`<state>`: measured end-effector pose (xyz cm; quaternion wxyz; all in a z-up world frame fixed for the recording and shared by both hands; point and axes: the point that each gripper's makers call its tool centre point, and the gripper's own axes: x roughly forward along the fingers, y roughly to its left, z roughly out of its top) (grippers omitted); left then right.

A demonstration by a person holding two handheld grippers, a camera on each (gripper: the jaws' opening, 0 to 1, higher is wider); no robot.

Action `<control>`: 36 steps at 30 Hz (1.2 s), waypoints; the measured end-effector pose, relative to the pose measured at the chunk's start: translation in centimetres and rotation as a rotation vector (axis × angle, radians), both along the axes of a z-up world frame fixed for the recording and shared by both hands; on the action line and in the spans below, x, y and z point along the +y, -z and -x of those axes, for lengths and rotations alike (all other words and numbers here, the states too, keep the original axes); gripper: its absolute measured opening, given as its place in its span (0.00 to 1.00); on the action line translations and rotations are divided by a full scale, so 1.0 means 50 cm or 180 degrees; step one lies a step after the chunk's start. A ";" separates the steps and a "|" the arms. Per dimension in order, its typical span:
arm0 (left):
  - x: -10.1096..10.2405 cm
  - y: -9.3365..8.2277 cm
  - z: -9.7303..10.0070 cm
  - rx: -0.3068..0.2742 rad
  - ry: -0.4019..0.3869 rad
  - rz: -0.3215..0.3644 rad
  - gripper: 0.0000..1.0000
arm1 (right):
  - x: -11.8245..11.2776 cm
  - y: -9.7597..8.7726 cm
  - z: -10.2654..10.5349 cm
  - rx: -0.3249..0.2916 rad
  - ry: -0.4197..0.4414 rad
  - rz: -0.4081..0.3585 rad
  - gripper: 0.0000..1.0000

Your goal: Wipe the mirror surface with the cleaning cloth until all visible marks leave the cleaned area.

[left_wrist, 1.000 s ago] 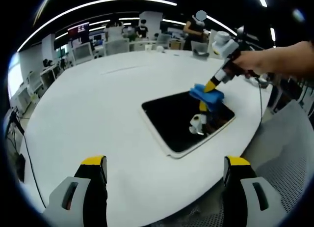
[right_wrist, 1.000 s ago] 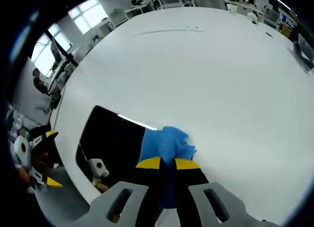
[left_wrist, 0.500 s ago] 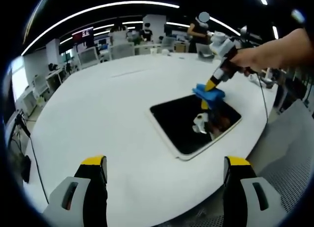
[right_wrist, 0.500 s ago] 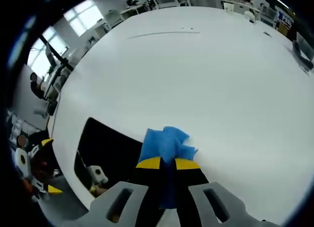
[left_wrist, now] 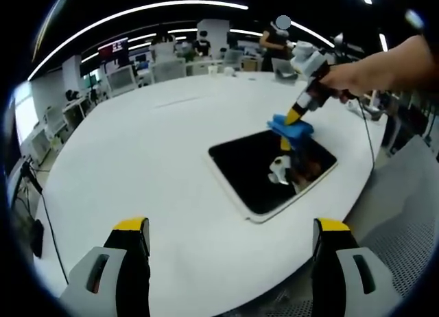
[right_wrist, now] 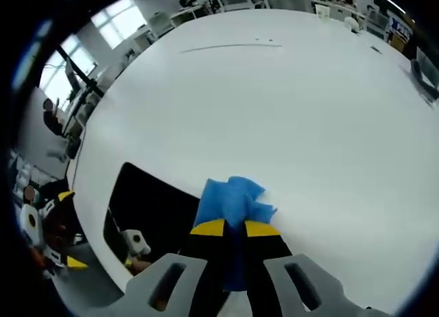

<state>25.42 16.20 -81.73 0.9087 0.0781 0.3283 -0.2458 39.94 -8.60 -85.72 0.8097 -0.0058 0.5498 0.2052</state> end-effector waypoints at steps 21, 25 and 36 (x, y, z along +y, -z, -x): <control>0.001 -0.001 -0.004 -0.0012 -0.0019 0.0070 0.99 | -0.155 -0.022 0.012 -0.0085 0.0200 0.0099 0.04; 0.003 -0.001 -0.005 -0.0023 -0.0034 0.0061 0.99 | -0.175 -0.017 0.015 -0.0071 0.0250 0.0127 0.04; 0.005 -0.003 -0.005 -0.0020 -0.0083 0.0110 0.99 | -0.196 0.013 0.030 -0.0226 0.0223 0.0311 0.07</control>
